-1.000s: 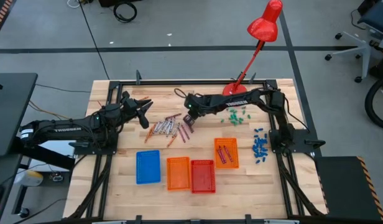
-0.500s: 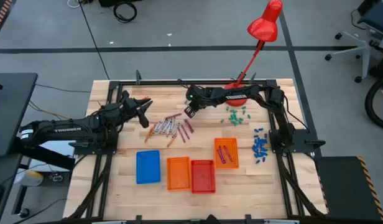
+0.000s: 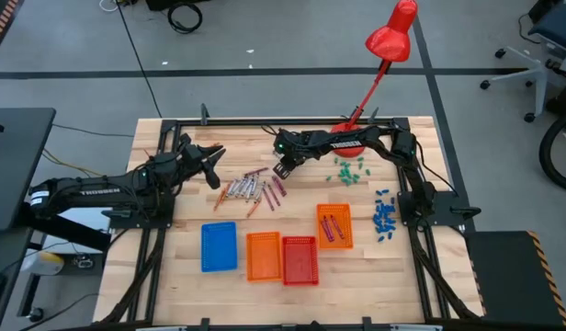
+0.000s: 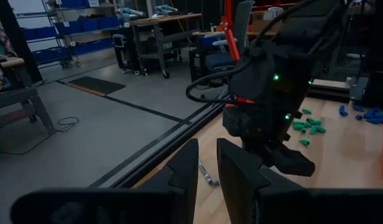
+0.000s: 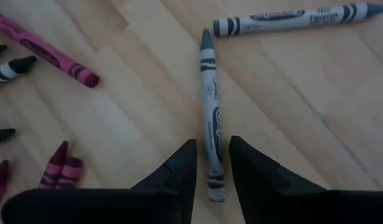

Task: Sort crayons
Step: Put the gray crayon into the red bin

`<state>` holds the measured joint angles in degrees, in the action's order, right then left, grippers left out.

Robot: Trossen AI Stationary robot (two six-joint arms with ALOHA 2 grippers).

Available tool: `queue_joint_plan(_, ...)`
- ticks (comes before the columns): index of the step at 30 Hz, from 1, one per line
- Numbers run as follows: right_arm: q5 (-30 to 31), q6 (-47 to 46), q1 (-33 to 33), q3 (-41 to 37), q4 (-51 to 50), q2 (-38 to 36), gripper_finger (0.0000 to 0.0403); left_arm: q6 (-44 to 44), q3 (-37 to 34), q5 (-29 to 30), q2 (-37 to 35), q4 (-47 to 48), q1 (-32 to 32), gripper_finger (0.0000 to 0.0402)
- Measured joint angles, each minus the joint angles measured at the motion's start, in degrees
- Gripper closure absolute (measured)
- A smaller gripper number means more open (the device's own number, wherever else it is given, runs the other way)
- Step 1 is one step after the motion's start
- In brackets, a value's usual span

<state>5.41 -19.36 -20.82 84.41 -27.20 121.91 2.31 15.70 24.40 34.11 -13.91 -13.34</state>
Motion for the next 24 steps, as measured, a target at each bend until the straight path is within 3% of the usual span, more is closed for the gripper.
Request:
queue_joint_plan(12,0.42,1.53,0.07,1.74,-5.59,-0.06,0.0385,-0.02,0.0,0.0,0.0,0.0,0.0,0.0331)
queue_joint_plan(24,-0.4,1.16,0.17,1.8,-5.23,-0.28,0.0393,-0.02,0.0,0.0,0.0,0.02,0.0,0.0331)
